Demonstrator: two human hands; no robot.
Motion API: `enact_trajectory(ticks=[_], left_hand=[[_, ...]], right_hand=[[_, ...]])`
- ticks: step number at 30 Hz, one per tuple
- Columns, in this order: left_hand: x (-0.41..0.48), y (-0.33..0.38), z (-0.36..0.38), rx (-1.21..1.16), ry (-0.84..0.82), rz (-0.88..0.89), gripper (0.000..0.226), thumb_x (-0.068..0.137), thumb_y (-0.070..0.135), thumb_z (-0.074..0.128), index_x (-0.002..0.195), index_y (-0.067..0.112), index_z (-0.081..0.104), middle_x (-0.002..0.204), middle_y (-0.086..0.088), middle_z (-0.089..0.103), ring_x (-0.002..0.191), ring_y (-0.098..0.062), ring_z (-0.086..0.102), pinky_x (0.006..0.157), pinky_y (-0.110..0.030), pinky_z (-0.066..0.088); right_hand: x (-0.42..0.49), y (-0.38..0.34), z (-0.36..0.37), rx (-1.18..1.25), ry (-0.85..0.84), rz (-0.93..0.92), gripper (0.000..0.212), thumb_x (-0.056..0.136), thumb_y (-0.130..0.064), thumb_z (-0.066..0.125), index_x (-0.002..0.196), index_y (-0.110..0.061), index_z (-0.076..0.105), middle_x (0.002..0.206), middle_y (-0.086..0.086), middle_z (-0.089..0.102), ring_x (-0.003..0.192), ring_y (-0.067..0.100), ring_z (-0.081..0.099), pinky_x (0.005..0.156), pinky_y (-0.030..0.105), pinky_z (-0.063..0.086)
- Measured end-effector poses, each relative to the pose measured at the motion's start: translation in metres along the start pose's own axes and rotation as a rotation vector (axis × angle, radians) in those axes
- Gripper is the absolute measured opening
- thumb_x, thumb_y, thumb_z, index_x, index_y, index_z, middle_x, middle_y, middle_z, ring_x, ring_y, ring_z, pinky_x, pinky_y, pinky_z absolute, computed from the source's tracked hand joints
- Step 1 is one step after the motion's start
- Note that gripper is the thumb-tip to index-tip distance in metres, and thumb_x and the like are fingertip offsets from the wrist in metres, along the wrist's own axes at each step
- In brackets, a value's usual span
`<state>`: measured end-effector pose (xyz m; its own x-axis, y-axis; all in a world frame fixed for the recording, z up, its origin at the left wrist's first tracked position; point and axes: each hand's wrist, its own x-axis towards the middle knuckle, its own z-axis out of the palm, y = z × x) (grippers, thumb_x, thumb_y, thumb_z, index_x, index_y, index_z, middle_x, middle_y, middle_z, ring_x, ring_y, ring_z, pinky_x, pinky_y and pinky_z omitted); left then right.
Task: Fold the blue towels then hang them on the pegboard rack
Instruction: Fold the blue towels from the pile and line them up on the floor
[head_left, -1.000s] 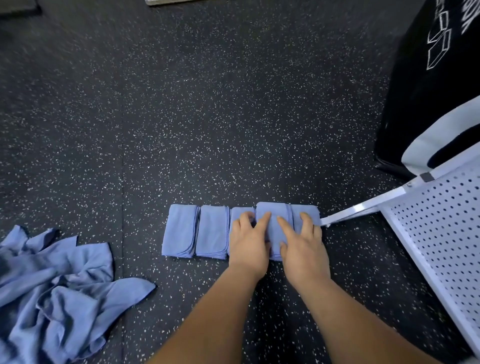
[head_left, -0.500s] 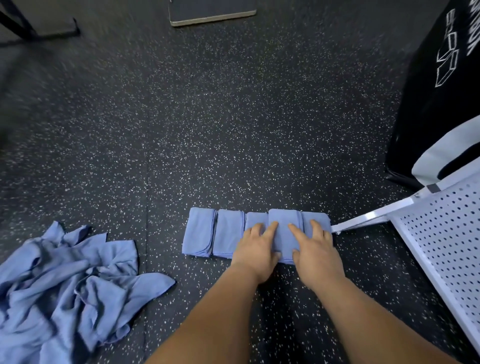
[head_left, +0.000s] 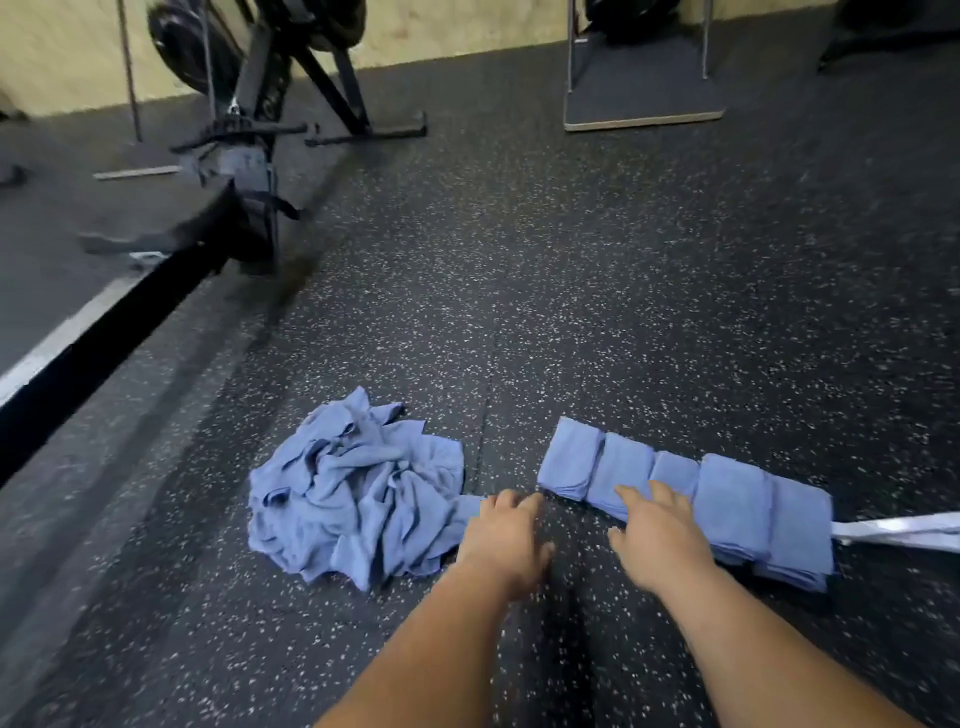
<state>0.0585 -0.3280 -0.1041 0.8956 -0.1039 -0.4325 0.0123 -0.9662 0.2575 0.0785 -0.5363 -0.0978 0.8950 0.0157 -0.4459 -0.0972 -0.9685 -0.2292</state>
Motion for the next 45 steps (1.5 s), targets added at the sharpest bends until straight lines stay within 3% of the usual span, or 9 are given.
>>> enact_trajectory(ticks=[13,17,24,29,31,34,36,40,45], left_hand=[[-0.120,-0.162,-0.027,-0.040,0.089,-0.238,0.069,0.102,0.050,0.059,0.162,0.029,0.032,0.159,-0.009,0.037,0.145,-0.035,0.033,0.118,-0.045,0.035],[-0.115,-0.204,-0.022,-0.070,0.079,-0.286,0.068,0.100,0.051,0.061,0.159,0.029,0.034,0.154,-0.008,0.041,0.141,-0.034,0.037,0.113,-0.047,0.042],[-0.073,-0.249,-0.016,-0.157,0.080,-0.319,0.069,0.100,0.047,0.061,0.161,0.026,0.036,0.155,-0.009,0.042,0.143,-0.034,0.037,0.118,-0.047,0.038],[-0.059,-0.262,-0.014,-0.195,0.056,-0.332,0.065,0.102,0.043,0.059,0.160,0.026,0.037,0.154,-0.009,0.042,0.140,-0.034,0.038,0.117,-0.046,0.038],[-0.058,-0.264,-0.017,-0.204,0.047,-0.338,0.062,0.102,0.042,0.059,0.158,0.025,0.040,0.153,-0.009,0.043,0.139,-0.035,0.039,0.117,-0.046,0.038],[-0.059,-0.263,-0.024,-0.213,0.057,-0.351,0.060,0.101,0.042,0.060,0.156,0.024,0.043,0.152,-0.010,0.044,0.140,-0.035,0.039,0.117,-0.046,0.037],[-0.062,-0.259,-0.030,-0.224,0.067,-0.355,0.061,0.101,0.041,0.060,0.157,0.024,0.042,0.153,-0.010,0.045,0.140,-0.035,0.040,0.118,-0.046,0.037],[-0.081,-0.242,-0.043,-0.190,0.049,-0.345,0.054,0.101,0.042,0.060,0.150,0.022,0.047,0.148,-0.012,0.049,0.137,-0.037,0.043,0.113,-0.046,0.041],[-0.107,-0.213,-0.079,-0.190,0.119,-0.271,0.060,0.101,0.040,0.061,0.156,0.026,0.043,0.147,-0.009,0.049,0.139,-0.034,0.041,0.111,-0.045,0.043]], right_hand=[[-0.028,-0.173,0.035,-0.101,-0.133,-0.342,0.063,0.102,-0.042,0.055,0.160,-0.041,0.031,0.163,0.006,0.029,0.145,0.035,0.033,0.116,0.046,0.041],[-0.017,-0.202,0.075,-0.165,-0.246,-0.393,0.068,0.102,-0.047,0.055,0.163,-0.040,0.027,0.170,0.006,0.022,0.152,0.035,0.026,0.120,0.046,0.036],[0.023,-0.258,0.119,-0.209,-0.327,-0.420,0.065,0.105,-0.043,0.054,0.164,-0.042,0.026,0.171,0.004,0.018,0.157,0.033,0.019,0.122,0.049,0.034],[0.044,-0.268,0.143,-0.209,-0.316,-0.369,0.066,0.105,-0.038,0.052,0.164,-0.024,0.028,0.166,0.000,0.027,0.152,0.031,0.027,0.119,0.046,0.038],[0.046,-0.268,0.145,-0.162,-0.263,-0.347,0.053,0.105,-0.032,0.052,0.155,-0.018,0.042,0.156,0.001,0.042,0.143,0.030,0.041,0.114,0.043,0.043],[0.045,-0.271,0.133,-0.061,-0.105,-0.316,0.016,0.101,-0.025,0.055,0.112,-0.021,0.067,0.121,0.001,0.067,0.111,0.027,0.063,0.089,0.038,0.054],[0.040,-0.273,0.113,0.097,-0.018,-0.302,0.009,0.096,-0.030,0.066,0.098,-0.027,0.074,0.100,-0.007,0.075,0.096,0.020,0.070,0.084,0.035,0.057],[0.022,-0.277,0.063,0.363,0.020,-0.329,0.012,0.085,-0.022,0.082,0.085,-0.034,0.083,0.081,-0.021,0.076,0.078,-0.003,0.070,0.082,0.024,0.057],[-0.013,-0.279,-0.001,0.372,0.009,-0.400,0.025,0.084,-0.011,0.071,0.086,-0.035,0.074,0.079,-0.014,0.072,0.073,0.002,0.065,0.064,0.018,0.047]])
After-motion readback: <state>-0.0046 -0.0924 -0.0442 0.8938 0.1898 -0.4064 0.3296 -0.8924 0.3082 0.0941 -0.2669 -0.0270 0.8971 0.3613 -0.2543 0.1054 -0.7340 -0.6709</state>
